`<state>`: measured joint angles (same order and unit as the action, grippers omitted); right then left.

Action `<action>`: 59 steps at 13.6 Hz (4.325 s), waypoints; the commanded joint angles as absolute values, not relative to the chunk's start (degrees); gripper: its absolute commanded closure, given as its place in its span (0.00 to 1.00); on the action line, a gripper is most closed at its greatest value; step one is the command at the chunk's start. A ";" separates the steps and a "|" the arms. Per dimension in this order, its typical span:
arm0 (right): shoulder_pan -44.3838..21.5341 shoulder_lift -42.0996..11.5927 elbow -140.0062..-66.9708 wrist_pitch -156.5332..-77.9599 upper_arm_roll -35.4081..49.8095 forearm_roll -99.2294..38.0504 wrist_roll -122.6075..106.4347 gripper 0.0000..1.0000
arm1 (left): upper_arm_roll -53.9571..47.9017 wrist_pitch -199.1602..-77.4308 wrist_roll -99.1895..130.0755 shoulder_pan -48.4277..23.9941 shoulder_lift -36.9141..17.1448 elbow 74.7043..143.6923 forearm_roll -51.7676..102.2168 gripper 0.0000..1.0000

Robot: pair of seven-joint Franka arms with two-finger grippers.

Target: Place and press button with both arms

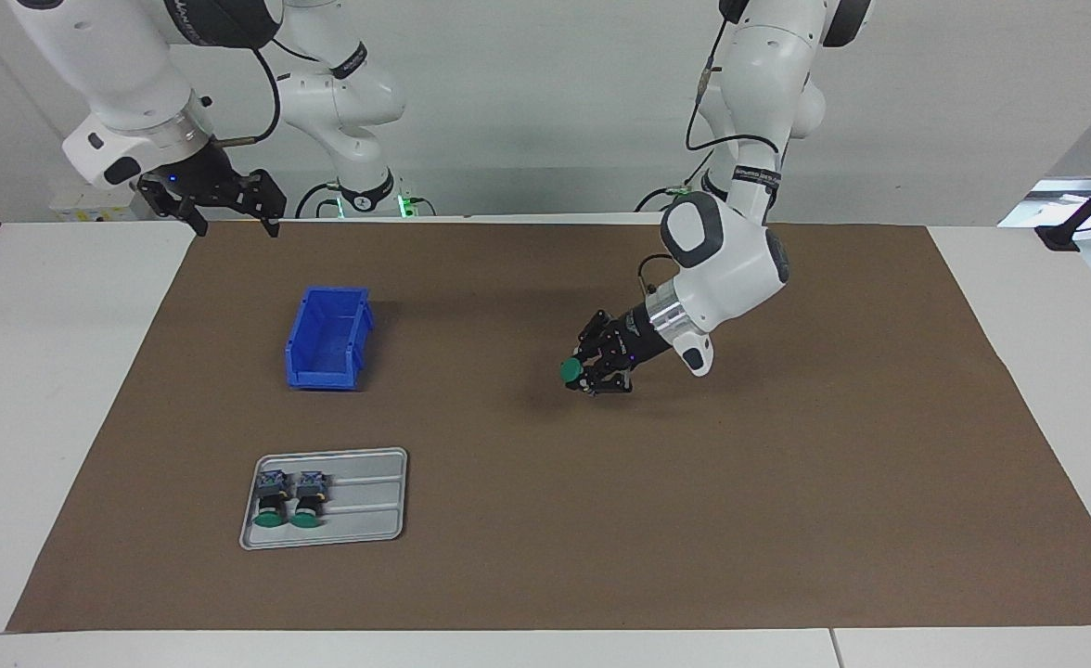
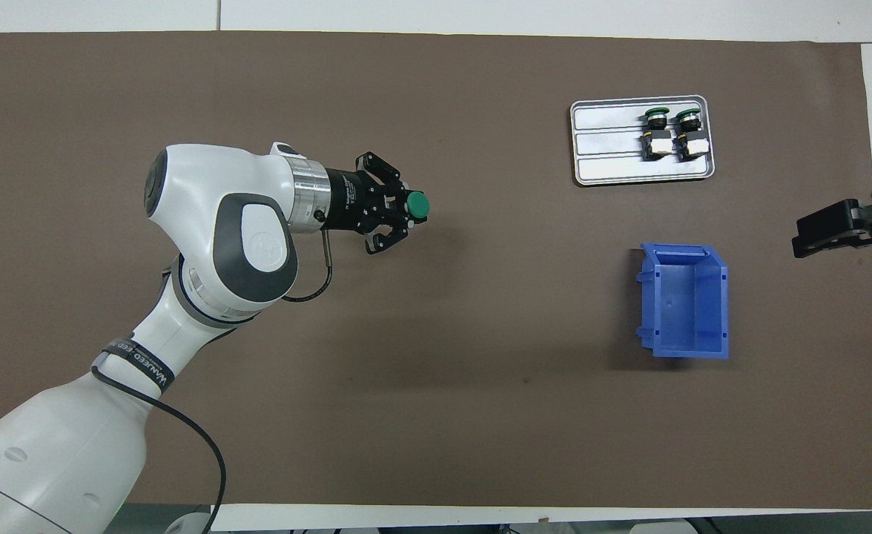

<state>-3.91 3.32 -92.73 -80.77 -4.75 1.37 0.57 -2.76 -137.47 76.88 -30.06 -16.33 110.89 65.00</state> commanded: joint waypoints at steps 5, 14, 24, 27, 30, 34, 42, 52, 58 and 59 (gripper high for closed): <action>-3.43 3.87 -93.34 -80.60 -4.57 1.23 -0.62 0.01 | -2.90 -134.22 60.74 -26.64 -13.88 117.42 81.20 0.93; -3.43 3.96 -93.34 -80.60 -4.57 1.23 -0.62 0.01 | -2.90 -125.88 44.04 -24.00 -14.06 123.05 96.85 0.94; -3.43 3.87 -93.34 -80.60 -4.57 1.23 -0.62 0.01 | -2.90 -124.90 35.87 -24.09 -15.56 125.59 105.12 0.94; -3.43 3.87 -93.34 -80.60 -4.57 1.23 -0.62 0.01 | -2.90 -124.10 32.62 -24.35 -16.61 126.21 105.99 0.94; -3.43 3.87 -93.34 -80.60 -4.57 1.23 -0.62 0.01 | -2.90 -123.75 30.94 -24.43 -16.61 127.09 107.66 0.94; -3.43 3.87 -93.34 -80.60 -4.57 1.23 -0.62 0.01 | -2.90 -123.31 27.70 -24.70 -16.79 127.79 111.51 0.94; -3.43 3.87 -93.34 -80.60 -4.57 1.23 -0.62 0.01 | -2.90 -123.66 24.88 -27.16 -17.66 128.58 116.01 0.93; -3.43 3.87 -93.34 -80.60 -4.57 1.23 -0.62 0.01 | -2.90 -124.63 23.82 -28.30 -18.02 129.20 116.10 0.79; -3.43 3.87 -93.34 -80.60 -4.57 1.23 -0.62 0.01 | -2.90 -126.21 23.82 -28.39 -18.02 129.11 116.02 0.57; -3.43 3.87 -93.34 -80.60 -4.57 1.23 -0.62 0.01 | -2.90 -126.38 23.91 -28.48 -18.02 129.11 116.02 0.54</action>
